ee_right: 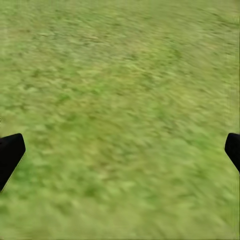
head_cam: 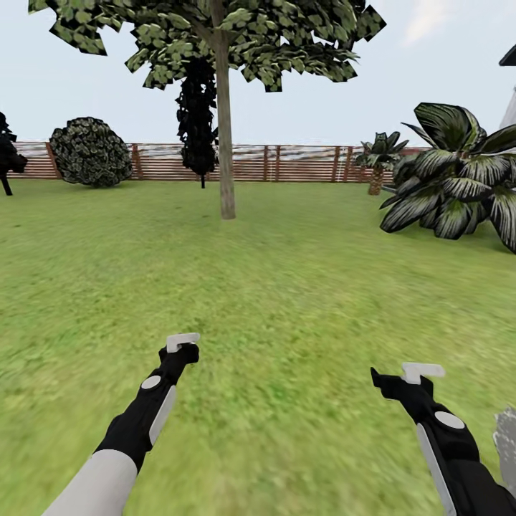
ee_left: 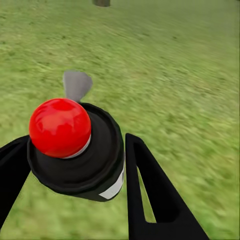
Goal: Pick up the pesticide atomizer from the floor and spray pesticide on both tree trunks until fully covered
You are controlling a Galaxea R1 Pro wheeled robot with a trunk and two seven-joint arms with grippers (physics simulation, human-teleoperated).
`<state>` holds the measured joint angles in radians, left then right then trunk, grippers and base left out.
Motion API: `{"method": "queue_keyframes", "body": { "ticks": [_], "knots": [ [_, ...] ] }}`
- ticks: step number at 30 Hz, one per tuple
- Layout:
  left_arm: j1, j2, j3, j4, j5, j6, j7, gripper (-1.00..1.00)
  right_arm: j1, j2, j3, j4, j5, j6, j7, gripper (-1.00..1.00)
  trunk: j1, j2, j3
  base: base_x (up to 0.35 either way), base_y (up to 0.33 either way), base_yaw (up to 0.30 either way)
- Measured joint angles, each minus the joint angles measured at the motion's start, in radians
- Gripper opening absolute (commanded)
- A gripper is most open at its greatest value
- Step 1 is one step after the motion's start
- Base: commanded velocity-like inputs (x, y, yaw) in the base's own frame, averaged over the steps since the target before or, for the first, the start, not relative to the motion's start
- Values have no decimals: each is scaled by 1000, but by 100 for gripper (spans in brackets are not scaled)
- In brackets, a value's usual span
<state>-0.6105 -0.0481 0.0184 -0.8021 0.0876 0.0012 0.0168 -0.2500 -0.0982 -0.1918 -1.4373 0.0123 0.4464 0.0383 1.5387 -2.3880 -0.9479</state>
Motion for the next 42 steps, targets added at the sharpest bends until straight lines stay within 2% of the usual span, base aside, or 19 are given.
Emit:
{"method": "queue_keyframes", "body": {
  "ticks": [7,17,42],
  "knots": [
    [0,1,1,0,1,0,0,-100,0,0,0,0,0,0,0,100,0,0,0,327,72,2],
    [0,1,0,0,1,0,0,-100,0,0,0,-1,0,0,0,100,0,0,0,327,72,169],
    [0,1,0,1,2,0,0,-100,0,0,-2,-2,-2,0,0,100,0,0,0,327,72,4]
  ]
}}
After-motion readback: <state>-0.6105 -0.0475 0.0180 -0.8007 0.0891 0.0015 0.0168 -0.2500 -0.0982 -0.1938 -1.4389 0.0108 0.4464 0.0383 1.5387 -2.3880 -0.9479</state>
